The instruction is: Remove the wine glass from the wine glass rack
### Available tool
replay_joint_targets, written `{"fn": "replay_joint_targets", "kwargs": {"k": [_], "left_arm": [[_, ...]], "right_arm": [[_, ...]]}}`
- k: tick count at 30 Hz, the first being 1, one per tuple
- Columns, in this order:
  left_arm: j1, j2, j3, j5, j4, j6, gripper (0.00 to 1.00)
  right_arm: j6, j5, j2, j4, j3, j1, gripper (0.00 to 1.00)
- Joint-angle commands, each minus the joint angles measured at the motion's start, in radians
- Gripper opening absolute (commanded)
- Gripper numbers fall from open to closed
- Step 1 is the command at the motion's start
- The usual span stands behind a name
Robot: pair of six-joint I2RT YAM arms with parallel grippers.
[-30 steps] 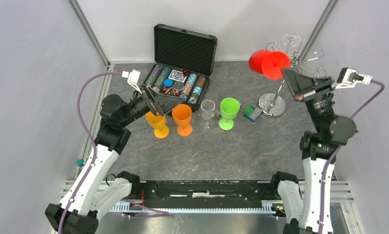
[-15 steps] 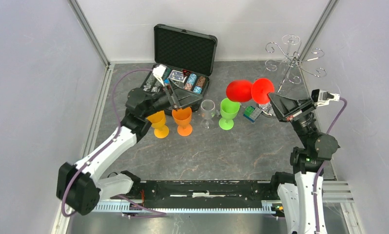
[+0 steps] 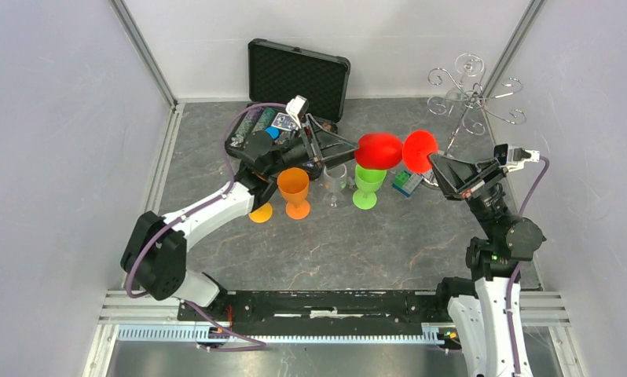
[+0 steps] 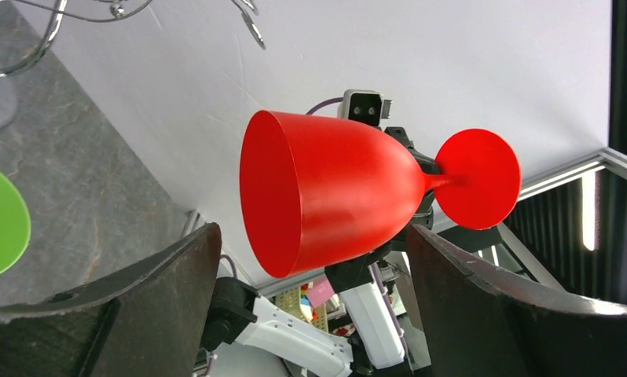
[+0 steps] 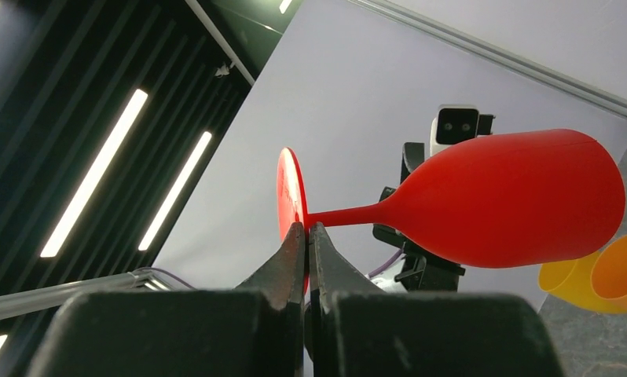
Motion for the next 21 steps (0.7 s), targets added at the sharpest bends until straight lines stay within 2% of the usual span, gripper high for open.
{"fn": "replay_joint_targets", "kwargs": {"k": [1, 5, 8, 15, 21], "left_arm": [[-0.008, 0.036, 0.046, 0.04, 0.224, -0.151, 0.88], [-0.028, 0.057, 0.034, 0.053, 0.395, -0.306, 0.77], [-0.044, 0.061, 0.035, 0.055, 0.46, -0.392, 0.66], [-0.071, 0.049, 0.04, 0.057, 0.485, -0.431, 0.51], [-0.071, 0.037, 0.043, 0.07, 0.494, -0.44, 0.25]], "right_arm": [[0.019, 0.0, -0.012, 0.053, 0.002, 0.007, 0.0], [0.012, 0.007, -0.017, 0.037, 0.003, 0.008, 0.0], [0.0, 0.015, -0.023, 0.016, -0.005, 0.008, 0.0], [-0.002, 0.04, -0.04, -0.007, -0.053, 0.008, 0.0], [0.006, 0.076, -0.058, -0.027, -0.111, 0.008, 0.0]]}}
